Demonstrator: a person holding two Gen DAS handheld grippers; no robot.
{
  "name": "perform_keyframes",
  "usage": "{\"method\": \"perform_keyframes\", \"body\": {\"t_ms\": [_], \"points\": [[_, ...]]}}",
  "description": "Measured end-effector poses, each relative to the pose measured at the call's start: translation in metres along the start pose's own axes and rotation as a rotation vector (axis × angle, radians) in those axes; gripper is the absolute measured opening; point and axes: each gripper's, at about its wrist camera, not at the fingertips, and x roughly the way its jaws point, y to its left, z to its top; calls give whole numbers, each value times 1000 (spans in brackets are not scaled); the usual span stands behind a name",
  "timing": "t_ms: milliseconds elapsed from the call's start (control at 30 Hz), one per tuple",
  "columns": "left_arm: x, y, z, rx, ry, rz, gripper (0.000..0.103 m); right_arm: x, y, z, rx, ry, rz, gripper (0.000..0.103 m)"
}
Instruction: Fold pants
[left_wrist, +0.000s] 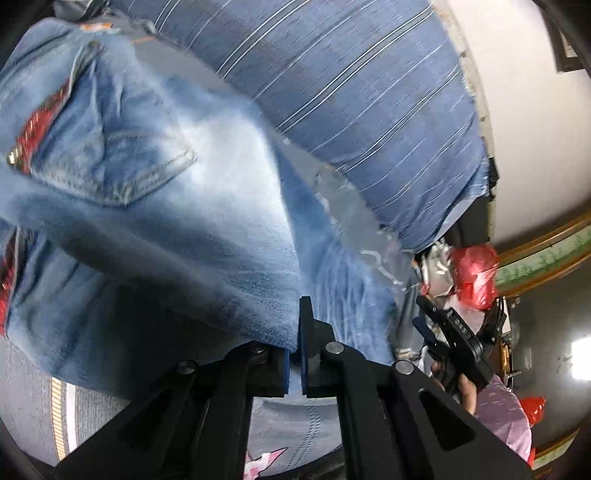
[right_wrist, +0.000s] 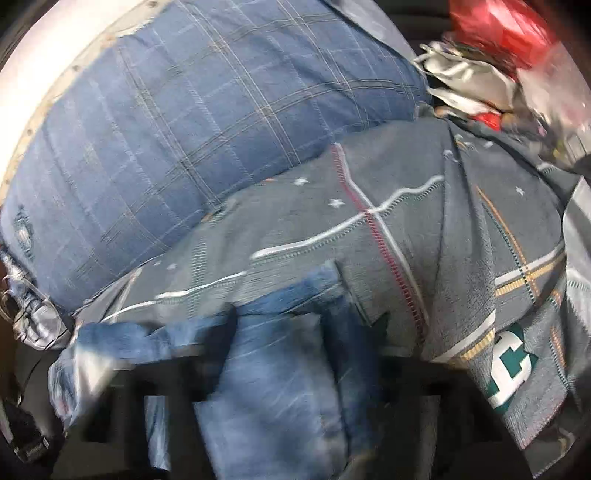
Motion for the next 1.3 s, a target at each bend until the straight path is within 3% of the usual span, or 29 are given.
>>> {"method": "perform_keyframes", "body": {"t_ms": [67,133,200,233,300,433,500,567,633,733,767,833,867,900,933,1033,1133,1300], "points": [[1,0,-1,16,1,17,4,21,-5,-7,21,62,19,43],[2,-3,-3,40,-4,28,4,35,-6,-13,21,126,63,37],[2,-5,-5,52,-7,38,4,45,-5,-19,7,153,1,27],[3,-4,-5,49,-6,36,4,45,-4,-21,11,156,13,21],[1,-4,-6,45,-16,20,4,35,-2,-17,-10,115,4,8],[-10,-15,-6,69,-63,-34,4,-9,2,2,26,-18,52,6],[-11,-18,-6,67,-68,-53,4,-30,15,10,-31,-89,16,6],[-5,-20,-6,74,-57,-32,4,-32,24,18,-57,-99,-4,7],[7,-18,-8,79,-26,12,4,-18,19,22,-52,-76,-19,7],[34,-8,-17,93,56,103,5,30,5,8,-15,-3,-64,19],[37,-4,-19,88,70,113,9,44,-4,0,15,69,-76,20],[33,3,-21,67,81,102,19,35,-5,-4,25,56,-31,22],[27,2,-20,67,78,84,31,15,0,-4,24,-8,-8,41],[19,-1,-19,76,63,66,38,-2,6,-7,29,-58,16,67],[3,-6,-17,98,32,48,51,-25,15,-13,33,-117,72,71],[-37,-19,-15,162,-49,7,63,-58,46,-36,-11,-157,248,71],[-82,-15,-2,172,-107,-4,67,-71,95,-70,-151,-119,386,71],[-131,47,41,-39,-172,63,69,-69,210,-120,-509,11,488,72]]}}
